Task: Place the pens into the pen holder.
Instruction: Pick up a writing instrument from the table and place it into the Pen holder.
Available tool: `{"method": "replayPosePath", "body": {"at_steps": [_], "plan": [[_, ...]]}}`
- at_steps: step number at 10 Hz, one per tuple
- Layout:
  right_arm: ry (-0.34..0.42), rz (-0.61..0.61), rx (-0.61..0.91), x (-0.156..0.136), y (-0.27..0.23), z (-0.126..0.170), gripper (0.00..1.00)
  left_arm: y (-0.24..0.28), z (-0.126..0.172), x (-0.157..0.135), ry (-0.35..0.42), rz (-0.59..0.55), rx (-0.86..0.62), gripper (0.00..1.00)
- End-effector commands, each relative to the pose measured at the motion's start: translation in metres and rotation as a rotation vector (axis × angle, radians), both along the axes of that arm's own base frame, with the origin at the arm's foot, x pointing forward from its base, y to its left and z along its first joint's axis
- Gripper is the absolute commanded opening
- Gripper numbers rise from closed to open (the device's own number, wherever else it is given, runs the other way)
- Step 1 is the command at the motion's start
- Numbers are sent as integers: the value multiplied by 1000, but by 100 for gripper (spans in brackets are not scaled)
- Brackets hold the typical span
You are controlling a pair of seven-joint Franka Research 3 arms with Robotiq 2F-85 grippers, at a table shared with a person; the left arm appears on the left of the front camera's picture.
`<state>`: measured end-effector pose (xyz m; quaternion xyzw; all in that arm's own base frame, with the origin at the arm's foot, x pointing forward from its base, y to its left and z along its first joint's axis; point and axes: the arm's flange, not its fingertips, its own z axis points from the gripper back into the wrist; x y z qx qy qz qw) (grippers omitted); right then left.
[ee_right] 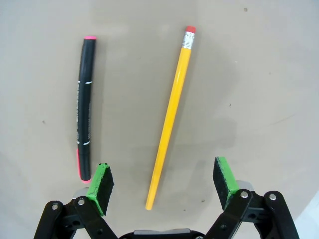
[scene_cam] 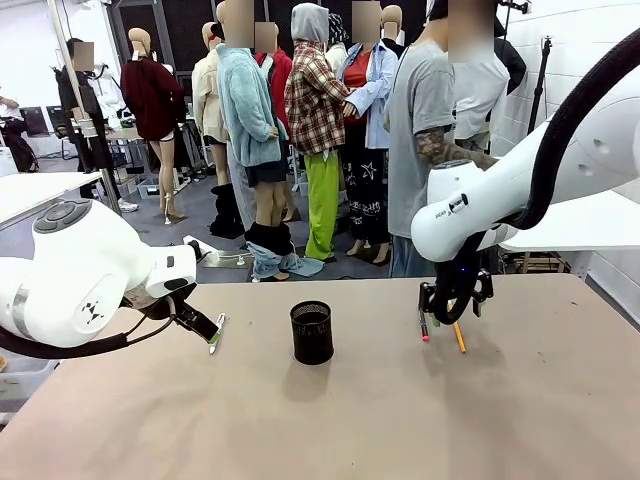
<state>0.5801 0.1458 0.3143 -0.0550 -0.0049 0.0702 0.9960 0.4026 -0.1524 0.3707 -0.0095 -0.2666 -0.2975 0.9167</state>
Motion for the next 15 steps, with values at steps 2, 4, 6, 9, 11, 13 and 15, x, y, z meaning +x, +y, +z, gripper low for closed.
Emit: {"method": "replayPosePath", "body": {"at_steps": [2, 4, 6, 9, 11, 13, 15], "plan": [[1, -80, 41, 2, -6, -12, 100, 2, 0, 0, 0, 3, -2, 100], [-2, -81, 54, 3, -9, -18, 86, 2, 0, 0, 0, 3, -2, 100], [9, -67, 48, 0, -8, -21, 52, 2, 0, 0, 0, 3, -2, 100], [35, -70, 67, -2, -9, -25, 0, 2, 0, 0, 0, 3, -2, 100], [42, -84, 72, -2, -12, -21, 0, 2, 0, 0, 0, 3, -2, 100], [53, -74, 78, -1, -16, -14, 0, 2, 0, 0, 0, 3, -2, 100], [71, -46, 87, 0, -13, -15, 0, 2, 0, 0, 0, 3, -2, 100]]}}
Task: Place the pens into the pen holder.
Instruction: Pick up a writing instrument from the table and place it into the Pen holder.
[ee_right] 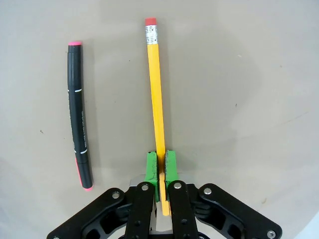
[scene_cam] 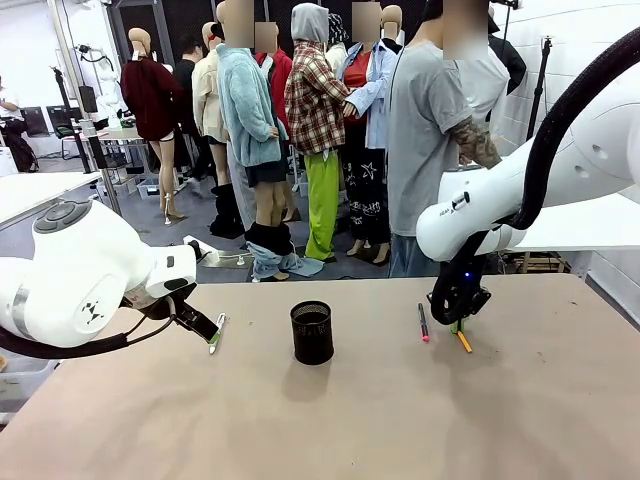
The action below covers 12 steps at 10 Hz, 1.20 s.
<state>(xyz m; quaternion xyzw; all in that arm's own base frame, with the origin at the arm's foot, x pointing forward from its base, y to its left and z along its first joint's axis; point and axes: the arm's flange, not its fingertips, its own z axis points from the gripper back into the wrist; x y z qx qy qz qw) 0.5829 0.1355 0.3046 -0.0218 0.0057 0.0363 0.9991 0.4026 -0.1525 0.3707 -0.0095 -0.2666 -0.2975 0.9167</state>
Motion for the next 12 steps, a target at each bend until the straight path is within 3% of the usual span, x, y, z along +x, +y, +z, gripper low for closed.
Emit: {"method": "replayPosePath", "body": {"at_steps": [1, 3, 6, 8, 12], "plan": [[32, 37, 32, -5, -4, 1, 0, 2, 0, 0, 0, 3, -3, 100], [-81, 141, 141, -18, -10, 38, 0, 2, 0, 0, 0, 3, -3, 100], [-306, 463, 460, -42, -3, 94, 0, 2, 0, 0, 0, 3, -3, 100], [-416, 611, 681, -47, 15, 102, 0, 2, 0, 0, 0, 3, -3, 100], [-534, 735, 932, -50, 56, 110, 0, 2, 0, 0, 0, 3, -3, 100]]}}
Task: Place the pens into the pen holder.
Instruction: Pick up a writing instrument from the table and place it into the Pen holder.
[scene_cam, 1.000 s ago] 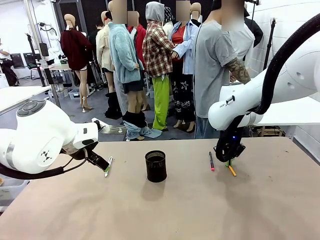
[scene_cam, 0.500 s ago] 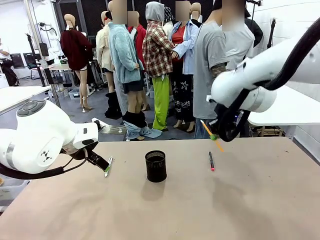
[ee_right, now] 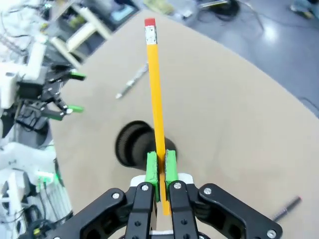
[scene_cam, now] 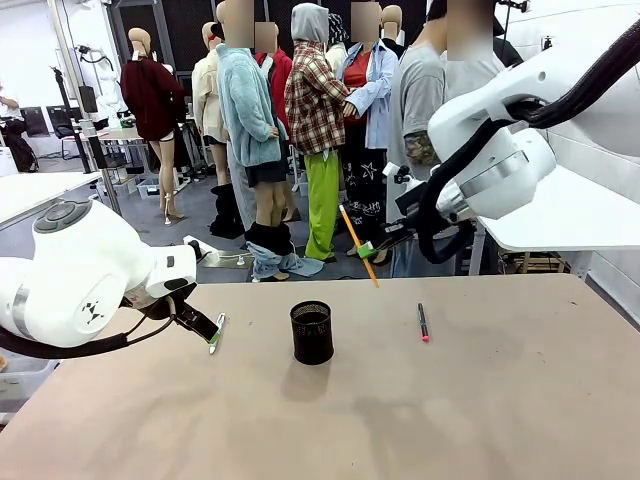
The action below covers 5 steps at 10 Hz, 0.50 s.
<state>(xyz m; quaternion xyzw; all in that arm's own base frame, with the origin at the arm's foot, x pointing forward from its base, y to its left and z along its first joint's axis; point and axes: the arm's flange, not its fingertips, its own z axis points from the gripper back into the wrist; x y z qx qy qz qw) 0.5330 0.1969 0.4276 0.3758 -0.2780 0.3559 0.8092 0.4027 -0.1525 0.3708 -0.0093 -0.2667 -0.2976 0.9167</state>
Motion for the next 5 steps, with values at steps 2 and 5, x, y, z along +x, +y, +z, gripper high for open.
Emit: {"method": "replayPosePath", "body": {"at_steps": [2, 5], "plan": [[-50, 132, 127, -7, 29, -11, 0, 2, 0, 0, 0, 3, -3, 100], [-101, 266, 181, -29, 81, -5, 0, 2, 0, 0, 0, 3, -3, 100]]}}
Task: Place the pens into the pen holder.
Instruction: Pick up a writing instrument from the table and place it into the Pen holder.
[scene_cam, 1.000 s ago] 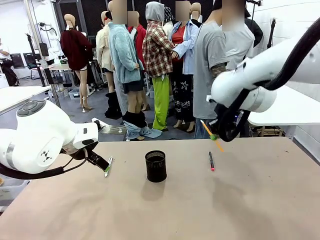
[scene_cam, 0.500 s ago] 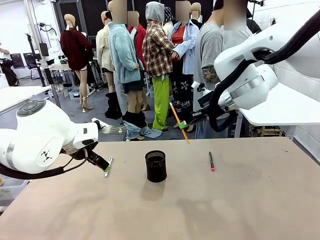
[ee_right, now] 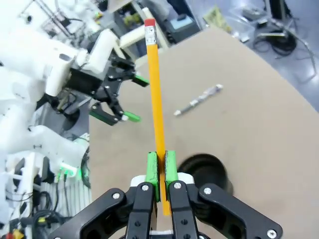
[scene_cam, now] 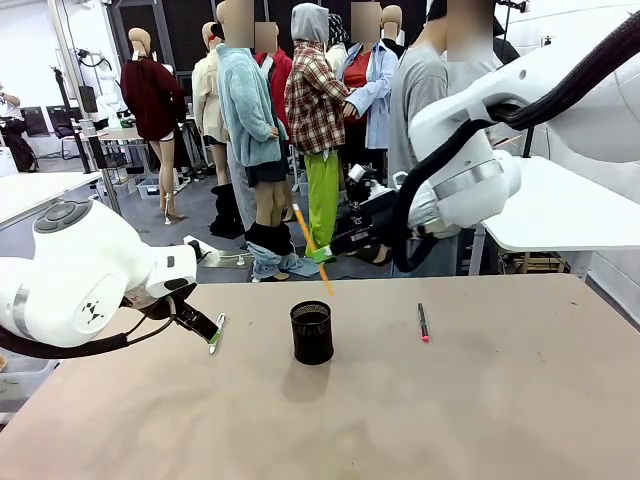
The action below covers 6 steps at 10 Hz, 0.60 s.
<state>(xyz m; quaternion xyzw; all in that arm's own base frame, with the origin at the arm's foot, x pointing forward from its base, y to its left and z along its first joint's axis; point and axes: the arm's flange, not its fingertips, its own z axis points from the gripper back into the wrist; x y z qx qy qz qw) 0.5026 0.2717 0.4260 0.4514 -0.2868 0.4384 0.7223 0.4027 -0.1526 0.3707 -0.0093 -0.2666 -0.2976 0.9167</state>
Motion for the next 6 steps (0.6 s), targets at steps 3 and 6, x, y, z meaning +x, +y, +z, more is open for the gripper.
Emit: {"method": "replayPosePath", "body": {"at_steps": [3, 6], "plan": [[-30, 139, -14, -4, 37, -19, 0, 2, 0, 0, 0, 3, -3, 100], [-39, 129, -94, 0, 52, -44, 0, 2, 0, 0, 0, 3, -3, 100]]}}
